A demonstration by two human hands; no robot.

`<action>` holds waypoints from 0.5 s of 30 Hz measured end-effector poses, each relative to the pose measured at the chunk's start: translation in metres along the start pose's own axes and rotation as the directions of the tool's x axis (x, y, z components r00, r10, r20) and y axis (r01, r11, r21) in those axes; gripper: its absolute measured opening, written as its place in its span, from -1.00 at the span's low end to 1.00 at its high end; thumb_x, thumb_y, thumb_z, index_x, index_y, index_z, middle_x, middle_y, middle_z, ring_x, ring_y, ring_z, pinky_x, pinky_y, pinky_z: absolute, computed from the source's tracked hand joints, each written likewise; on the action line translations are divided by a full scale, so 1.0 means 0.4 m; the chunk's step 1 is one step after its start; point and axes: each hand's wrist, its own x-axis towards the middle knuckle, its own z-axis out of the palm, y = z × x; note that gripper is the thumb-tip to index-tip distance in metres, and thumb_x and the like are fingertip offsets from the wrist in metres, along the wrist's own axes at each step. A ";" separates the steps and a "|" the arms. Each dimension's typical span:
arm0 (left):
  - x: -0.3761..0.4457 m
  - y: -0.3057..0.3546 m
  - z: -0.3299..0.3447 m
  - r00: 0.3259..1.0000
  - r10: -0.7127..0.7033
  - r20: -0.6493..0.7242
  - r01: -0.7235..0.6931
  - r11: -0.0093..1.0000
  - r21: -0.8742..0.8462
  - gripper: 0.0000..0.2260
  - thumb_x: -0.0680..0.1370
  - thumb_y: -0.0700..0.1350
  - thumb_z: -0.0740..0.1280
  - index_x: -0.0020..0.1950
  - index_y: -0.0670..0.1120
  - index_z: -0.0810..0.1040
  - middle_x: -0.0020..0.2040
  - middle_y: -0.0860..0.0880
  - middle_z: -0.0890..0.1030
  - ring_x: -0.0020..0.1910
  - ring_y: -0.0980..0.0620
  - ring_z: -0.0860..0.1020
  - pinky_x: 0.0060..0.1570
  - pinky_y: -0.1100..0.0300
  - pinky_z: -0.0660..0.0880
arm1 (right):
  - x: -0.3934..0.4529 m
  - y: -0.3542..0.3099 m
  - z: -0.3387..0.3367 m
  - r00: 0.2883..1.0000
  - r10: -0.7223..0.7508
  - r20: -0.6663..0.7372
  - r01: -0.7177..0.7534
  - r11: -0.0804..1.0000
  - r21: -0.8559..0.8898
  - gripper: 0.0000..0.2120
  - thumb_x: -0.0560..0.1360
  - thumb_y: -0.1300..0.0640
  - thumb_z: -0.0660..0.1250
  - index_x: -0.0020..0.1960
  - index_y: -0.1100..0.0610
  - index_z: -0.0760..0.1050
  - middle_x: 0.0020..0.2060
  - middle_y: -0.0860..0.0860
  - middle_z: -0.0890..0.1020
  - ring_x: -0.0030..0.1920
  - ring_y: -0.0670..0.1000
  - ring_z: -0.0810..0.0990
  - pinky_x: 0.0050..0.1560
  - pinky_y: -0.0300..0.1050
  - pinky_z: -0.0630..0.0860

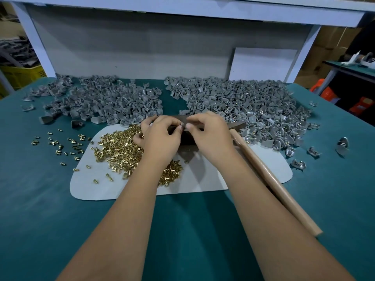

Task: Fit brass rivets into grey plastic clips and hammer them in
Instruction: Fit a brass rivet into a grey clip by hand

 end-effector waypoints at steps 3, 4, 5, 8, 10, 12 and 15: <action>0.000 0.000 -0.001 1.000 0.010 0.001 -0.010 1.000 -0.002 -0.87 0.57 -0.02 0.34 -0.16 0.20 0.51 0.03 0.28 0.46 0.41 0.03 0.16 0.31 -0.07 0.03 | 0.022 0.004 0.012 1.000 0.024 -0.009 -0.024 1.000 0.014 -0.92 0.49 0.16 0.37 -0.06 0.08 0.64 -0.07 0.00 0.59 0.03 0.05 0.53 0.12 0.05 0.45; -0.001 0.001 -0.001 1.000 0.011 0.006 -0.011 1.000 -0.002 -0.86 0.57 -0.01 0.34 -0.16 0.20 0.51 0.03 0.29 0.46 0.41 0.03 0.16 0.32 -0.08 0.04 | 0.026 0.006 0.013 0.999 0.038 -0.011 -0.038 0.999 0.029 -0.93 0.49 0.17 0.38 -0.09 0.07 0.64 -0.08 -0.01 0.59 0.01 0.03 0.53 0.11 0.04 0.46; 0.000 0.002 -0.001 1.000 0.011 0.008 -0.011 1.000 -0.001 -0.87 0.57 -0.01 0.34 -0.16 0.20 0.51 0.03 0.29 0.46 0.40 0.03 0.16 0.33 -0.08 0.04 | 0.028 0.007 0.014 0.999 0.050 -0.010 -0.050 0.998 0.041 -0.94 0.49 0.18 0.38 -0.11 0.07 0.63 -0.08 -0.01 0.59 0.00 0.03 0.53 0.10 0.03 0.47; 0.004 0.001 -0.005 0.999 0.030 0.027 -0.029 0.999 -0.026 -0.87 0.56 -0.03 0.35 -0.15 0.18 0.53 0.04 0.25 0.48 0.41 -0.01 0.22 0.37 -0.11 0.09 | 0.030 0.008 0.018 0.998 0.058 -0.017 -0.057 0.997 0.052 -0.93 0.48 0.20 0.38 -0.16 0.09 0.61 -0.09 0.01 0.58 -0.01 0.04 0.52 0.07 0.01 0.47; 0.009 0.001 -0.008 0.997 0.053 0.054 -0.048 0.996 -0.079 -0.85 0.55 -0.08 0.37 -0.15 0.16 0.53 0.05 0.19 0.50 0.39 -0.06 0.32 0.39 -0.17 0.18 | 0.031 0.004 0.020 0.998 0.050 -0.027 -0.049 0.998 0.039 -0.90 0.48 0.22 0.38 -0.20 0.09 0.59 -0.11 0.01 0.56 -0.04 0.04 0.52 0.04 -0.01 0.47; 0.009 0.002 -0.011 0.997 0.054 0.052 -0.049 0.995 -0.084 -0.85 0.55 -0.09 0.37 -0.15 0.16 0.54 0.05 0.17 0.51 0.37 -0.07 0.35 0.38 -0.17 0.21 | 0.035 -0.002 0.022 0.999 0.034 -0.026 -0.034 0.999 -0.014 -0.88 0.49 0.22 0.36 -0.22 0.07 0.56 -0.12 -0.02 0.55 -0.04 0.04 0.51 0.01 -0.03 0.46; 0.008 0.004 -0.010 0.997 0.056 0.050 -0.052 0.996 -0.075 -0.88 0.56 -0.10 0.37 -0.10 0.13 0.56 0.07 0.13 0.54 0.36 -0.08 0.36 0.38 -0.17 0.23 | 0.039 -0.008 0.024 1.000 0.027 -0.016 -0.028 0.996 -0.085 -0.85 0.50 0.21 0.34 -0.23 0.04 0.52 -0.12 -0.04 0.53 -0.07 0.03 0.50 -0.04 -0.09 0.44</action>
